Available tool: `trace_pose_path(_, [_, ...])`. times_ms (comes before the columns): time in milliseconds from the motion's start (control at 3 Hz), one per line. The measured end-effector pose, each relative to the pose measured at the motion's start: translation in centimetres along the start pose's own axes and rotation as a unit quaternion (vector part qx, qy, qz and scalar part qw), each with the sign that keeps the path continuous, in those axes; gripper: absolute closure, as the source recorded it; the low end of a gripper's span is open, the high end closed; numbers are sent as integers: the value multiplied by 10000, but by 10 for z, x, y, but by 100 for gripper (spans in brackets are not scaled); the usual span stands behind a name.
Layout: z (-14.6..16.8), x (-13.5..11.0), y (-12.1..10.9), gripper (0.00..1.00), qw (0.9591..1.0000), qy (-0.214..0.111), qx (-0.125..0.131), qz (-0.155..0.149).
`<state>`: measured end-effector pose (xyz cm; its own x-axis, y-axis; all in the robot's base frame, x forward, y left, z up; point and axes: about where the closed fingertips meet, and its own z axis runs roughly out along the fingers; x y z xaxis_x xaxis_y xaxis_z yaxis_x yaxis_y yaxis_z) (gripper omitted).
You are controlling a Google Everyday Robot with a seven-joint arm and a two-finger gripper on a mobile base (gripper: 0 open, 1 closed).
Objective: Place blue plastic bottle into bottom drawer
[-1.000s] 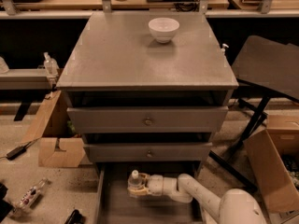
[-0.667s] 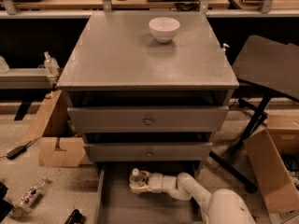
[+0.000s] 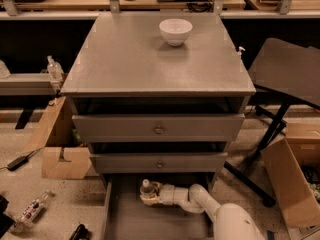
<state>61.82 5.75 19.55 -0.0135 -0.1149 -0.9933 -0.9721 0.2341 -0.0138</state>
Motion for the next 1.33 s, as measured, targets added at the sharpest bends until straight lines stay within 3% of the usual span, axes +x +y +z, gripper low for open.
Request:
trace_pose_path(333, [3, 0, 2, 53, 10000, -10, -24, 5])
trace_pose_path(1000, [8, -1, 4, 6, 10000, -24, -56, 14])
trace_pose_path(1333, [9, -1, 5, 0, 10000, -28, -66, 17])
